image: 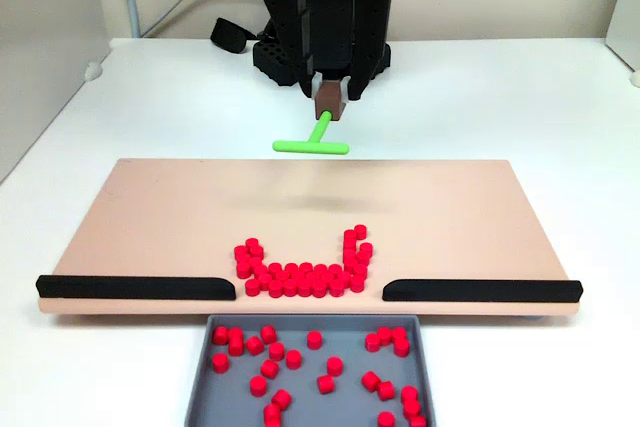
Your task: Gather the left side granules
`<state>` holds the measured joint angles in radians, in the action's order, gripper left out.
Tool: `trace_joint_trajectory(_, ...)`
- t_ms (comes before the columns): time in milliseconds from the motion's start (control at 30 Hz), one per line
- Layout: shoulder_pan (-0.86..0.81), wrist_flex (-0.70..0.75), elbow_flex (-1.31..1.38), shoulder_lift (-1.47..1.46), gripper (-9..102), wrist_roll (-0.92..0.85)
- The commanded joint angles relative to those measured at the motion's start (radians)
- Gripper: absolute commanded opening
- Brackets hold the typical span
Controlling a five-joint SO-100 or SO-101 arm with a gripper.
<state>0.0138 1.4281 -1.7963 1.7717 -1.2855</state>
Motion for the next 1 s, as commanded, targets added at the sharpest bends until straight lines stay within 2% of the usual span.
trace_joint_trajectory(0,0.012,0.005,0.006,0.025,0,0.046)
trace_joint_trajectory(633,0.150,0.005,0.018,0.005,0,0.399)
trace_joint_trajectory(967,0.212,0.005,0.025,-0.061,0,0.690)
